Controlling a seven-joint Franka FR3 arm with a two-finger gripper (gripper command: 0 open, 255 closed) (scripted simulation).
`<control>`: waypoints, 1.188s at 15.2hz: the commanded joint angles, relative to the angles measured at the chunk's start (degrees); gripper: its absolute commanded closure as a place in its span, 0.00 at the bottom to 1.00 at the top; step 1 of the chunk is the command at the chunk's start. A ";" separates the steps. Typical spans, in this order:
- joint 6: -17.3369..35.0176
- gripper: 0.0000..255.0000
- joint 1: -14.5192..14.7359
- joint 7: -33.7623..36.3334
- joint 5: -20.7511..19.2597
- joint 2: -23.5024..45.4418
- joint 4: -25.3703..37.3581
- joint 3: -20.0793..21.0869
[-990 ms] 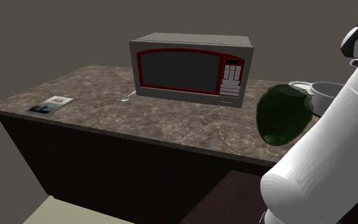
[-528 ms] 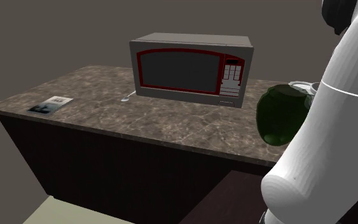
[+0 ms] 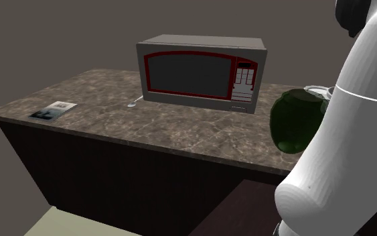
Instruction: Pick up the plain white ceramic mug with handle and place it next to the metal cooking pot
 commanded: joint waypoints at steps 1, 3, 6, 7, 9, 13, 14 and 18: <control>0.01 0.00 0.00 0.00 0.00 0.00 0.00 0.00; 0.01 0.00 0.00 0.00 0.00 0.00 0.00 0.00; 0.01 0.00 0.00 0.00 0.00 0.00 0.00 0.00; -1.29 0.00 1.81 3.55 -4.96 -3.96 0.72 -1.36; -4.78 0.00 2.22 10.17 -14.05 -11.59 2.63 -0.42; -6.30 0.00 -0.44 10.81 -14.91 -12.50 3.51 2.45; -6.30 0.00 -0.45 10.82 -14.92 -12.51 3.51 2.45; -6.30 0.00 -0.45 10.81 -14.91 -12.50 3.51 2.45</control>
